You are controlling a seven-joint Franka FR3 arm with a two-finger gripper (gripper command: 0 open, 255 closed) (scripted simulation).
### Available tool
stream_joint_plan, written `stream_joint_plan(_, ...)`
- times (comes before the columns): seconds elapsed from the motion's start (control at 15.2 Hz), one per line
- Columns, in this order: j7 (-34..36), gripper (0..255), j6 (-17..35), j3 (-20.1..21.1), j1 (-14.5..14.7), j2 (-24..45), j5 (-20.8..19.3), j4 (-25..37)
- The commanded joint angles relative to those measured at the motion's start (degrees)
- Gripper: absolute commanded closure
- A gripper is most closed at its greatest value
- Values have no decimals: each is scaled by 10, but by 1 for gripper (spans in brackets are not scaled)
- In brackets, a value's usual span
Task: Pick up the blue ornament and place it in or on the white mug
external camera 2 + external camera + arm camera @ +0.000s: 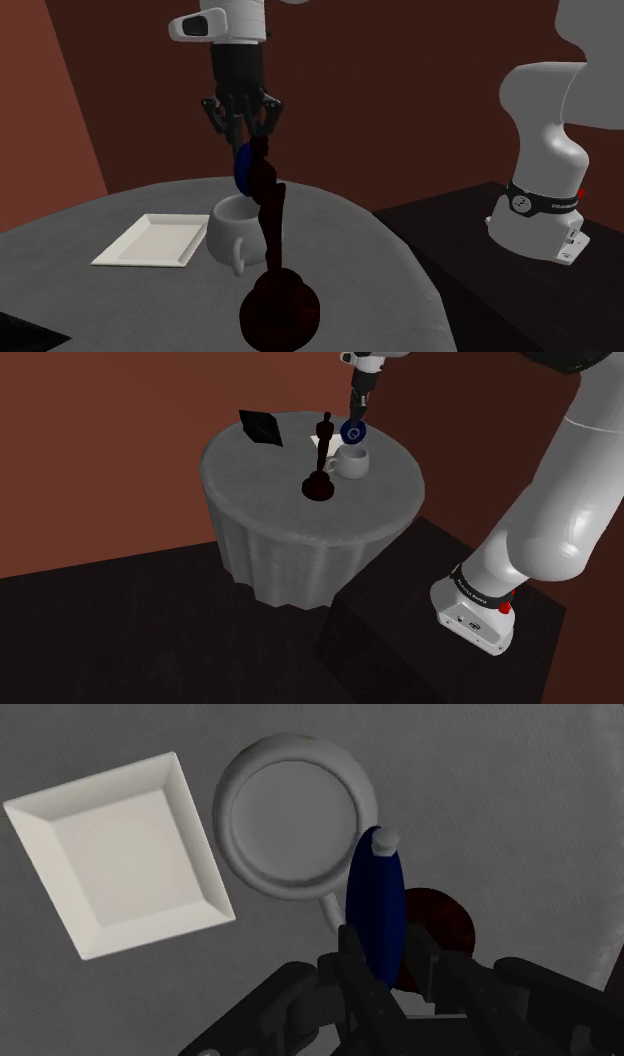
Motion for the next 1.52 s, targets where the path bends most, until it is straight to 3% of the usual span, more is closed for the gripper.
stream_joint_plan(0.0, -30, 255, -29, -2, -28, 59, 28, 80)
stream_joint_plan(0.86, -45, 255, 41, 10, -34, 92, 48, 39)
stream_joint_plan(0.92, -45, 0, 41, 10, -34, 92, 48, 39)
stream_joint_plan(1.19, 85, 0, -179, 1, -148, 202, 182, 206)
stream_joint_plan(1.25, 97, 0, -194, 2, -158, 209, 191, 215)
stream_joint_plan(1.45, 94, 0, -172, 6, -153, 209, 194, 194)
